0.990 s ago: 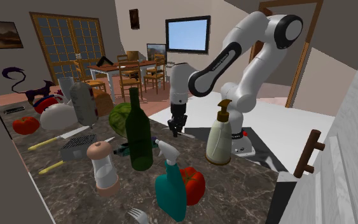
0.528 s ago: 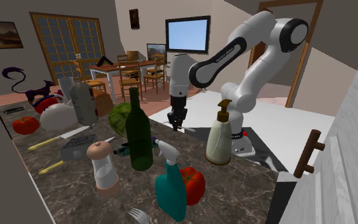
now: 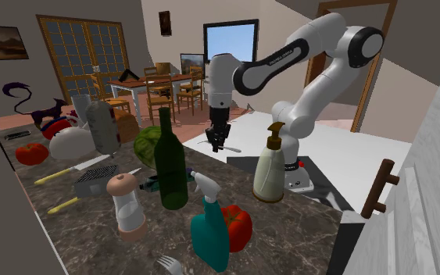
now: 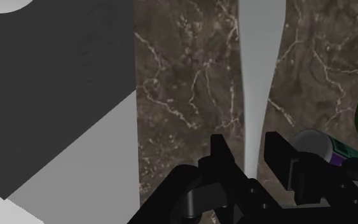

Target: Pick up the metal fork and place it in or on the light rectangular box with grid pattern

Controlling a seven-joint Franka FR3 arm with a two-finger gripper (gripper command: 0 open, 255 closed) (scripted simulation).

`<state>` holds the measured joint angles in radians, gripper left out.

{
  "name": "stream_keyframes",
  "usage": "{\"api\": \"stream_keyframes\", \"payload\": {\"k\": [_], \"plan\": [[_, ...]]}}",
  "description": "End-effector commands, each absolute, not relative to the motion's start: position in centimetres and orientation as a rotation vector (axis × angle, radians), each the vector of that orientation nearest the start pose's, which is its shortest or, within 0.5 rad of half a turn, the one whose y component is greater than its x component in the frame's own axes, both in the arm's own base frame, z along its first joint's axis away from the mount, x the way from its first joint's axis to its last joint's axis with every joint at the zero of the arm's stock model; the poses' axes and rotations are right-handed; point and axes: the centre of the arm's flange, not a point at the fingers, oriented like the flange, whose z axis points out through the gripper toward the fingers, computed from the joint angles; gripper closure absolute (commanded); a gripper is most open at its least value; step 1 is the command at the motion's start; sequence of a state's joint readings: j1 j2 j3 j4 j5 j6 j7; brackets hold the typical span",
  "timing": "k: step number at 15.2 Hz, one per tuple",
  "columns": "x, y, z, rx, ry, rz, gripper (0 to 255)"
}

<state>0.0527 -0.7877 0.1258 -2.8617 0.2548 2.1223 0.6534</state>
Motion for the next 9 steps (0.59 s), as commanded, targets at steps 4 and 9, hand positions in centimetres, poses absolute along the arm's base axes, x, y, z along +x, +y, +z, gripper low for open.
{"api": "stream_keyframes", "payload": {"k": [4,9], "plan": [[29.9,6.0,42.6,-2.85,0.942,0.008,255],[29.9,6.0,45.2,-2.85,0.942,0.008,255]]}}
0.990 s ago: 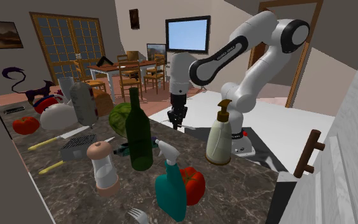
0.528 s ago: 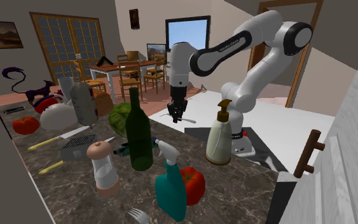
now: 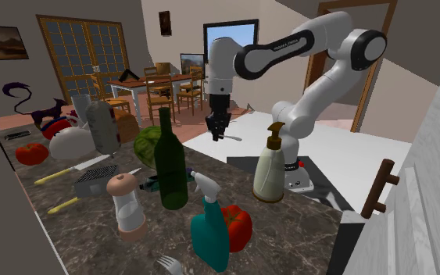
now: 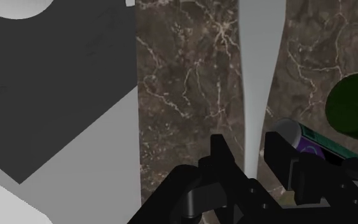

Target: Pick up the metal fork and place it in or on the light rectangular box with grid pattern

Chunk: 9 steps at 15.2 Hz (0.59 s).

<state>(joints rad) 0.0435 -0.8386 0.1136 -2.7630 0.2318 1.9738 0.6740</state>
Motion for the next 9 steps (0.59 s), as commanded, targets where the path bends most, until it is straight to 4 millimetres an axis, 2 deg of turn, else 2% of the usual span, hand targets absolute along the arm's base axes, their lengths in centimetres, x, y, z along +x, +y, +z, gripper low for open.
{"api": "stream_keyframes", "payload": {"k": [1,3,9], "plan": [[29.9,6.0,45.7,-2.85,0.942,0.008,255],[29.9,6.0,46.6,-2.85,0.942,0.008,255],[37.0,9.5,46.2,-2.85,0.942,0.008,255]]}}
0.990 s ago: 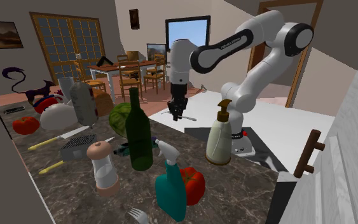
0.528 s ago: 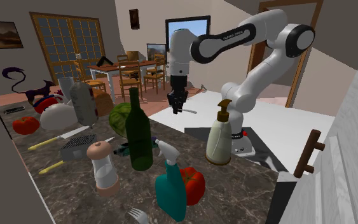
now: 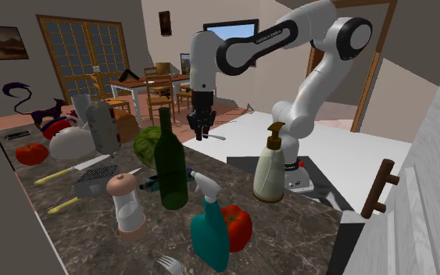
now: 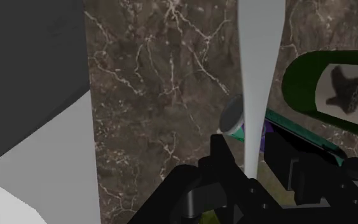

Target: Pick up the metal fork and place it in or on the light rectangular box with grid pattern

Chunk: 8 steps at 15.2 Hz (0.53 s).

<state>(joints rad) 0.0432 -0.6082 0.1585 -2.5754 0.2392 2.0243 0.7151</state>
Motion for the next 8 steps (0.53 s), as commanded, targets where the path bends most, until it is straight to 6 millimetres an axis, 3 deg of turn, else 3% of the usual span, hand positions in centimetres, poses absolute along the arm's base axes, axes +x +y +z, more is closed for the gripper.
{"api": "stream_keyframes", "payload": {"k": [1,8], "plan": [[38.2,10.1,46.1,-2.85,0.942,0.008,255],[46.4,14.2,45.6,-2.85,0.942,0.008,255]]}}
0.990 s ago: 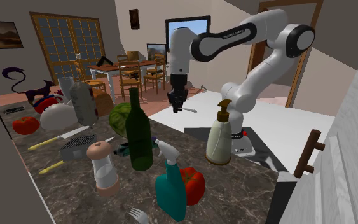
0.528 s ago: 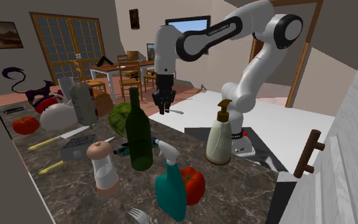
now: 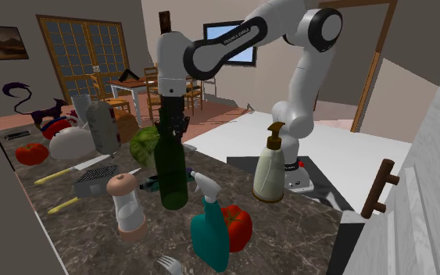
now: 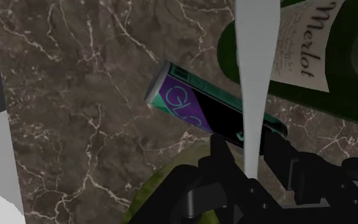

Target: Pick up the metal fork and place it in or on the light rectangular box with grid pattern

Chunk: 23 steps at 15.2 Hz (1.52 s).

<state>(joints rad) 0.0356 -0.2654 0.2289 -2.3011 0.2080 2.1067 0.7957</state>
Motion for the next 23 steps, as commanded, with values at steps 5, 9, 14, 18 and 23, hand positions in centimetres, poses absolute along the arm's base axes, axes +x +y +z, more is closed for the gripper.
{"api": "stream_keyframes", "payload": {"k": [5,9,14,18,23], "plan": [[52.4,17.1,45.2,-2.85,0.942,0.008,255],[57.1,19.4,44.9,-2.85,0.942,0.008,255],[63.0,22.3,44.5,-2.85,0.942,0.008,255],[67.7,24.7,44.2,-2.85,0.942,0.008,255],[68.9,25.2,42.1,-2.85,0.942,0.008,255]]}}
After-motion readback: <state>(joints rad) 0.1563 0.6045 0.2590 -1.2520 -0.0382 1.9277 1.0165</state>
